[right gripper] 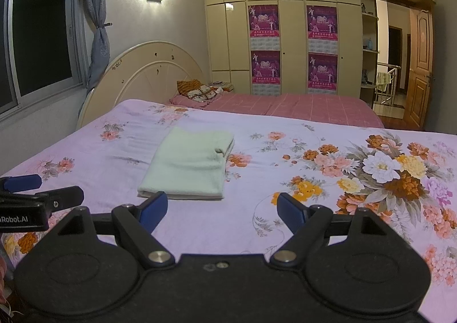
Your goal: Fold small clothes
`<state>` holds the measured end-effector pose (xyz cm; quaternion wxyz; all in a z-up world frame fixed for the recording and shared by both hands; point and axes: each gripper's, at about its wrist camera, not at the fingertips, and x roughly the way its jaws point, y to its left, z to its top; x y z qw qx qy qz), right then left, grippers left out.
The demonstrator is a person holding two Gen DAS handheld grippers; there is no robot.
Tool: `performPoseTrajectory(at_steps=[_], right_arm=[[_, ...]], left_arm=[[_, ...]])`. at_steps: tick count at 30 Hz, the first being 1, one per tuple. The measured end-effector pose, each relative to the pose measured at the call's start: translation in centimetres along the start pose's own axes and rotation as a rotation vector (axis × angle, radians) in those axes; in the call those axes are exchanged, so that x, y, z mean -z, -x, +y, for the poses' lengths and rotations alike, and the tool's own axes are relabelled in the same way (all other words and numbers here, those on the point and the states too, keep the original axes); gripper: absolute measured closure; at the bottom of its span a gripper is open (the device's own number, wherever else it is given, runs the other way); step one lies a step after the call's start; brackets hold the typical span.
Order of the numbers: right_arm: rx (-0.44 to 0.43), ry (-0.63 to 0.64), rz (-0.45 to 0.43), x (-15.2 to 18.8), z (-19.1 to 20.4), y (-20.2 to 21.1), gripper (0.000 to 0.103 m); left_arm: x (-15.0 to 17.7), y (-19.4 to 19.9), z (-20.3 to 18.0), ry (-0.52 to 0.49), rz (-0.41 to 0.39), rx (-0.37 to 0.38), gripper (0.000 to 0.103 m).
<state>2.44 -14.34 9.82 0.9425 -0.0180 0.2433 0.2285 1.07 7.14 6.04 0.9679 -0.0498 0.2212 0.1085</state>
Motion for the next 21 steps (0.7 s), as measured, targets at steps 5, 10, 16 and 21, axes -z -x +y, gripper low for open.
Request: performPoseTrajectory(at_steps=[5, 10, 16, 21], right_arm=[[0.000, 0.000, 0.001, 0.0, 0.0, 0.0, 0.020], [-0.002, 0.002, 0.004, 0.1, 0.1, -0.2, 0.020], [-0.009, 0.012, 0.007, 0.4, 0.1, -0.3, 0.020], [-0.011, 0.017, 0.008, 0.5, 0.2, -0.3, 0.020]], left_arm=[[0.3, -0.1, 0.3, 0.005, -0.016, -0.001, 0.000], [0.5, 0.0, 0.6, 0.011, -0.027, 0.021, 0.000], [0.7, 0.4, 0.8, 0.012, -0.043, 0.021, 0.000], [0.7, 0.6, 1.0, 0.016, -0.049, 0.013, 0.000]])
